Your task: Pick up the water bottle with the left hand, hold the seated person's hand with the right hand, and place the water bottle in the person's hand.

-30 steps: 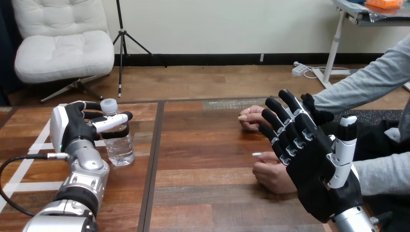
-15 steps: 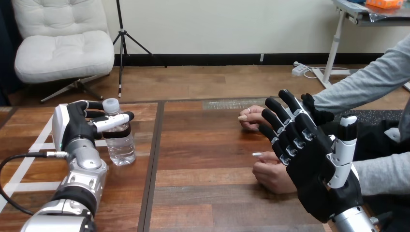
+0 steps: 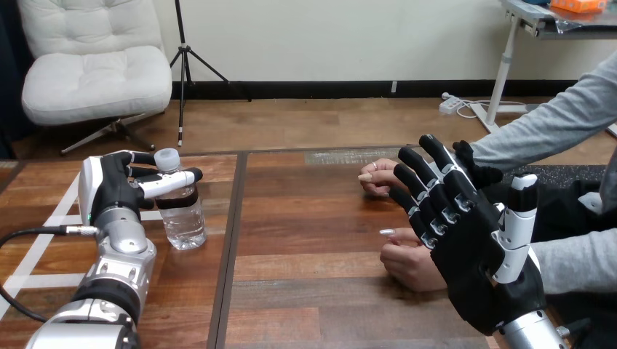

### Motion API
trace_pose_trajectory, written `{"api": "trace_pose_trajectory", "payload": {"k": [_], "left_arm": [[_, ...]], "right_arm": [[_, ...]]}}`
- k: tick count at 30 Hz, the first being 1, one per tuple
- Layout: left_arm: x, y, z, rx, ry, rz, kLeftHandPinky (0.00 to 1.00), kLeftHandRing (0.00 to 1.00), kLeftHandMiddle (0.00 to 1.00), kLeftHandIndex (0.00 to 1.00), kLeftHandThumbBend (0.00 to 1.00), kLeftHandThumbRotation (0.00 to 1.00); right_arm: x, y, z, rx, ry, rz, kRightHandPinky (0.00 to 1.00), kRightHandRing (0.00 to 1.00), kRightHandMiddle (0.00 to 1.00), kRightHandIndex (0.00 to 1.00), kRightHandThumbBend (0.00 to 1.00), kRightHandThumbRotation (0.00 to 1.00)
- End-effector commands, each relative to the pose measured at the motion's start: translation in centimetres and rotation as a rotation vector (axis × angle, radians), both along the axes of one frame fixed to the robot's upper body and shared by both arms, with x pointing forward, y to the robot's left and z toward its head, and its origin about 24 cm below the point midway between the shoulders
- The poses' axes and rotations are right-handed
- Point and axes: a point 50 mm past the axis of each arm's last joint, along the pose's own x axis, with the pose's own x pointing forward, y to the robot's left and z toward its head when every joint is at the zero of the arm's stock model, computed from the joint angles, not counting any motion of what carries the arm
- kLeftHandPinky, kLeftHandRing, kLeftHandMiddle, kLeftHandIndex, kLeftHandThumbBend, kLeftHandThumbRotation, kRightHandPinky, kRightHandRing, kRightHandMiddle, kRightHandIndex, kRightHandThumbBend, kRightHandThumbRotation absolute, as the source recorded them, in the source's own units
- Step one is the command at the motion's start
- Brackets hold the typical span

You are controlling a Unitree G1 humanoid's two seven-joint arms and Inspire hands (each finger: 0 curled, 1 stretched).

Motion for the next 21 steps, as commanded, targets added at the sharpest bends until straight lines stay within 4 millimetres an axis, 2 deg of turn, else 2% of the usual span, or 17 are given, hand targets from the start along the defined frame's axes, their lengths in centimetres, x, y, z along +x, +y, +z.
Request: {"api": "trace_pose_trajectory", "payload": {"k": [1, 21], "left_arm": [[1.46, -0.22, 2.48, 0.018, -0.068, -0.028, 0.39, 0.42, 0.47, 0.52, 0.73, 0.00], [1.66, -0.29, 2.84, 0.026, -0.078, -0.054, 0.38, 0.42, 0.48, 0.52, 0.72, 0.00]], "right_arm": [[0.68, 0.24, 1.69, 0.020, -0.093, 0.010, 1.00, 1.00, 0.96, 1.00, 0.92, 1.00], [0.71, 0.24, 1.63, 0.024, -0.086, 0.002, 1.00, 1.00, 0.97, 1.00, 0.94, 1.00]]}}
